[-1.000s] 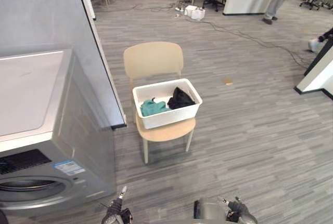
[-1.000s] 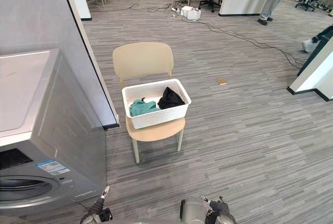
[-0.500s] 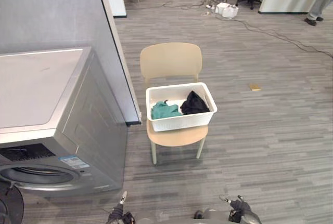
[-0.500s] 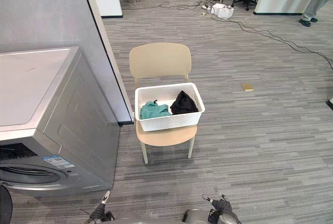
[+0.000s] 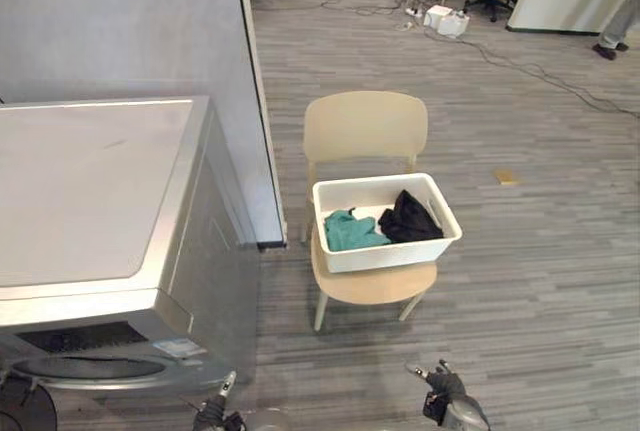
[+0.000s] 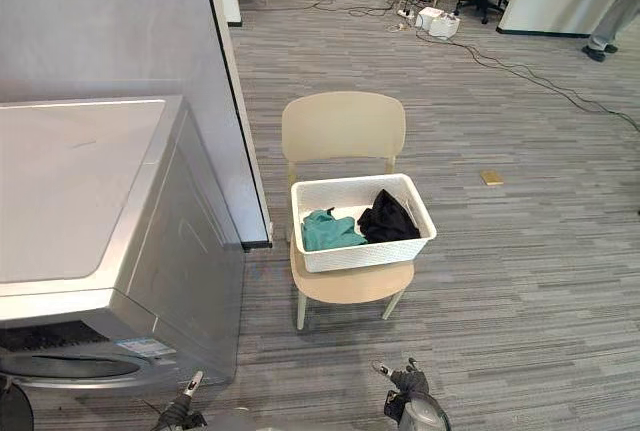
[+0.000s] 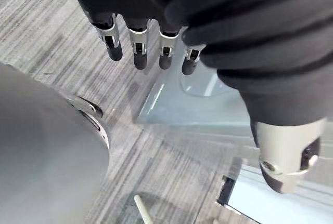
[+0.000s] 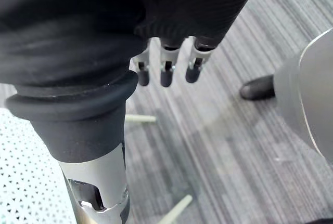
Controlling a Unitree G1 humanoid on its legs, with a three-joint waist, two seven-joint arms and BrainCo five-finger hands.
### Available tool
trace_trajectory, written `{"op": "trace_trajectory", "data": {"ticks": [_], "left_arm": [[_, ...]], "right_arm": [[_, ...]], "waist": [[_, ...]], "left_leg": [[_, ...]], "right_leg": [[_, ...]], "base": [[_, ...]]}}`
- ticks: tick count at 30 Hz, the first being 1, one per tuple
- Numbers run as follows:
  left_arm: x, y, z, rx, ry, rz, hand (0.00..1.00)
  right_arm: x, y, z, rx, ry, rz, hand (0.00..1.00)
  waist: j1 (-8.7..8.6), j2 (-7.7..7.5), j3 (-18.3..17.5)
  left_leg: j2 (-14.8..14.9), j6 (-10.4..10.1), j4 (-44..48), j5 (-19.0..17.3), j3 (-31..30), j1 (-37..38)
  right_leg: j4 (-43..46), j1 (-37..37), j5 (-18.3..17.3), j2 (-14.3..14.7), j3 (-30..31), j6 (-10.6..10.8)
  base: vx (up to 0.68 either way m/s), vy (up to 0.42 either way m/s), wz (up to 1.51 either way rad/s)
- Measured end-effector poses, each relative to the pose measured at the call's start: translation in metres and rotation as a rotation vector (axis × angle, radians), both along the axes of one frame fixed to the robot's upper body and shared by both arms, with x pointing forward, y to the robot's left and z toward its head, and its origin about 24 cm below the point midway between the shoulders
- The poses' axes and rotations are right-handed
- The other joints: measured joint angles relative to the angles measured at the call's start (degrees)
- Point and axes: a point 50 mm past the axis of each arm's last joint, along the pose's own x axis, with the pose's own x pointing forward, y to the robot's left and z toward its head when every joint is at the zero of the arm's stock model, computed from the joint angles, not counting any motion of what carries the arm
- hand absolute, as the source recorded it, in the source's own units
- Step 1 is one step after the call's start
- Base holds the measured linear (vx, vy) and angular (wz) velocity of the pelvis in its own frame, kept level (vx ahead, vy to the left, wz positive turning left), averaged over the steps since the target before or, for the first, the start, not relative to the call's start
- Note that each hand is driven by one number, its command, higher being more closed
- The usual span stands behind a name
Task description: Pick up the laundry basket with both hands and put the clothes into the washing machine.
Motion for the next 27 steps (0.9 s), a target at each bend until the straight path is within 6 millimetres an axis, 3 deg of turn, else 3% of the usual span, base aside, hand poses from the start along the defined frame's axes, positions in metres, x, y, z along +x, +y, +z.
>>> {"op": "trace_trajectory", "data": {"ticks": [2, 5, 6, 7, 8, 9, 11, 12, 13, 14, 16, 17, 18, 19, 22, 27], "left_arm": [[0.000, 0.002, 0.000, 0.008, 0.016, -0.039, 0.00], [0.001, 0.004, -0.001, 0.013, 0.030, -0.074, 0.00], [0.001, 0.003, -0.001, 0.013, 0.037, -0.086, 0.00], [0.001, 0.000, -0.002, 0.006, 0.038, -0.095, 0.00], [0.003, -0.005, -0.002, -0.002, 0.033, -0.112, 0.00], [0.004, -0.006, -0.002, -0.004, 0.032, -0.113, 0.00], [0.004, -0.006, -0.002, -0.005, 0.032, -0.113, 0.00], [0.003, -0.008, -0.003, -0.010, 0.034, -0.112, 0.00], [0.003, -0.005, -0.002, -0.001, 0.033, -0.109, 0.00], [0.004, -0.004, -0.001, 0.007, 0.028, -0.108, 0.00], [0.005, -0.005, -0.001, 0.006, 0.026, -0.105, 0.00], [0.007, 0.000, 0.000, 0.021, 0.021, -0.100, 0.00], [0.009, 0.002, 0.001, 0.030, 0.015, -0.095, 0.00], [0.015, -0.001, 0.001, 0.020, 0.005, -0.092, 0.00], [0.015, -0.012, -0.001, -0.005, 0.006, -0.095, 0.00], [0.016, -0.005, 0.001, 0.013, 0.004, -0.099, 0.00]], "right_arm": [[0.008, -0.001, 0.000, -0.006, 0.008, 0.029, 0.00], [0.013, -0.007, 0.001, -0.031, 0.011, 0.053, 0.00], [0.013, -0.012, 0.001, -0.043, 0.016, 0.053, 0.00], [0.012, -0.016, 0.002, -0.054, 0.017, 0.052, 0.00], [0.011, -0.020, 0.002, -0.068, 0.018, 0.058, 0.00], [0.011, -0.020, 0.003, -0.072, 0.013, 0.058, 0.00], [0.016, -0.016, 0.010, -0.086, -0.036, 0.087, 0.00], [0.022, -0.013, 0.015, -0.091, -0.070, 0.111, 0.00], [0.032, -0.008, 0.021, -0.095, -0.118, 0.136, 0.00], [0.050, -0.001, 0.033, -0.101, -0.196, 0.166, 0.00], [0.068, 0.004, 0.049, -0.114, -0.294, 0.191, 0.00], [0.079, 0.008, 0.061, -0.123, -0.368, 0.211, 0.00], [0.082, 0.009, 0.067, -0.133, -0.405, 0.218, 0.00], [0.090, 0.001, 0.079, -0.171, -0.457, 0.225, 0.00], [0.090, -0.016, 0.098, -0.244, -0.529, 0.245, 0.00], [0.096, -0.015, 0.143, -0.318, -0.741, 0.348, 0.00]], "waist": [[-0.05, -0.76, -0.6], [-0.02, -0.15, -0.4], [-0.02, 0.71, -0.5], [-0.07, 1.43, -0.2], [-0.29, 2.53, 0.5], [-0.31, 2.71, 0.6], [-0.48, 2.95, 1.2], [-0.66, 3.43, 1.7], [-0.99, 2.60, 1.9], [-0.68, 2.56, 2.0], [-0.26, 3.08, 2.9], [-0.20, 1.39, 3.3], [-0.41, 0.06, 3.5], [-0.41, 1.47, 4.8], [-1.34, 2.92, 4.9], [-1.64, 2.02, 5.1]], "left_leg": [[-1.0, 0.7, 0.2, -0.4, 0.6, 0.3], [-2.3, 1.2, -0.2, -0.6, 0.7, 1.6], [-2.7, 2.1, -0.8, -1.1, 0.7, 2.6], [-2.9, 2.4, -1.4, -1.3, 0.6, 3.5], [-3.0, 2.4, -2.0, -1.3, 0.1, 4.7], [-3.1, 2.5, -2.1, -1.3, -0.2, 5.1], [-2.8, 3.0, -2.7, -1.4, -1.2, 6.5], [-2.2, 3.4, -2.9, -1.6, -1.5, 7.0], [-2.1, 3.7, -3.0, -1.7, -1.7, 7.2], [-0.7, 3.6, -3.5, -1.7, -1.3, 7.0], [1.1, 3.1, -3.6, -1.5, -0.8, 6.8], [0.4, 2.3, -3.7, -1.2, -0.6, 6.3], [-0.3, 1.5, -3.7, -1.5, -1.0, 6.0], [0.4, 0.6, -4.0, -1.9, -2.8, 5.8], [1.4, -1.3, -8.6, 0.1, -5.7, 5.9], [2.1, -1.9, -11.7, 2.3, -6.5, 4.9]], "right_leg": [[-2.5, 0.2, 3.8, -0.8, 1.1, -0.9], [-2.4, 0.0, 5.8, -1.6, 2.0, -1.8], [-0.7, -0.4, 5.9, -1.9, 1.9, -1.9], [2.4, -1.4, 5.9, -1.9, 2.1, -1.9], [11.3, -4.9, 5.9, -1.9, 2.3, -1.9], [15.4, -6.7, 6.2, -2.0, 2.8, -2.3], [25.4, -11.4, 8.7, -1.2, 4.8, -5.3], [28.3, -12.6, 9.0, -1.0, 5.3, -5.1], [29.2, -12.7, 7.9, -1.2, 4.7, -4.7], [27.0, -12.7, 1.6, -0.6, 1.9, -3.4], [20.5, -12.6, -1.8, 1.6, -2.2, -3.4], [12.7, -11.5, 2.3, 3.2, -2.8, -3.0], [11.4, -10.8, 1.0, 2.7, -3.2, -2.4], [10.1, -10.0, 0.5, 4.2, -3.2, -2.0], [7.0, -9.8, 0.9, 6.2, -5.1, -3.0], [2.6, -9.8, 3.6, 7.5, -6.2, -3.8]], "base": [[0.13, 0.182, -0.34], [0.07, 0.150, -0.26], [0.05, 0.122, -0.10], [0.05, 0.154, 0.05], [0.02, 0.100, 0.16], [0.01, 0.102, 0.27], [0.01, 0.038, 0.24], [0.02, -0.045, 0.21], [0.02, -0.103, 0.05], [0.02, -0.135, -0.08], [-0.01, -0.190, -0.37], [-0.01, -0.236, -0.28], [-0.01, -0.218, -0.11], [-0.08, -0.248, 0.10], [-0.03, -0.175, 0.12], [0.05, -0.040, 0.04]]}}
